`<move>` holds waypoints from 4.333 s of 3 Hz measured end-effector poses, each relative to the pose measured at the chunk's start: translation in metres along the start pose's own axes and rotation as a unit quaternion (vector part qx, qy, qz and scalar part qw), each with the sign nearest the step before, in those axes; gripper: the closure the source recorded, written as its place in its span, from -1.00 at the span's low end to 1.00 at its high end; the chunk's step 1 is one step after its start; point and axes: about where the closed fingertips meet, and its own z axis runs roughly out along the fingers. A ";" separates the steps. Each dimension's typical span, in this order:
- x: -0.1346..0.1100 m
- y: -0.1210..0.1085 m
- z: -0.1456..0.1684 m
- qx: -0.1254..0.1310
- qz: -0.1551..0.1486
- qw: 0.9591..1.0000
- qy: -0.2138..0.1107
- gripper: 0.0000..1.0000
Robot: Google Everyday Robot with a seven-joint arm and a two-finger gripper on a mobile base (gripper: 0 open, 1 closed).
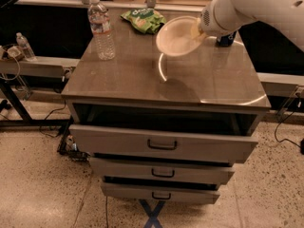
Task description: Move paper bowl near green rice chip bag
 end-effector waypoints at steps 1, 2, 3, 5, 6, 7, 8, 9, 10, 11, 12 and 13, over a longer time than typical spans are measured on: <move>-0.029 -0.007 0.018 0.007 0.079 0.996 -0.032 1.00; -0.047 -0.014 0.044 0.023 0.142 0.989 -0.042 1.00; -0.063 -0.021 0.080 0.031 0.199 0.978 -0.051 1.00; -0.080 -0.042 0.148 0.070 0.257 0.962 -0.057 1.00; -0.073 -0.047 0.176 0.082 0.275 0.957 -0.039 0.56; -0.065 -0.045 0.189 0.087 0.279 0.956 -0.023 0.10; -0.053 -0.042 0.198 0.090 0.282 0.955 -0.006 -0.37; -0.048 -0.034 0.197 0.086 0.280 0.956 0.002 -0.97; -0.052 -0.034 0.193 0.086 0.280 0.956 0.002 -1.00; -0.055 -0.033 0.191 0.086 0.280 0.956 0.002 -1.00; -0.056 -0.033 0.190 0.086 0.280 0.956 0.002 -1.00; -0.057 -0.033 0.190 0.086 0.280 0.956 0.002 -0.68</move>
Offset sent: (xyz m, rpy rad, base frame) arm 0.1191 0.0069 -0.0072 0.2827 0.0033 -0.4017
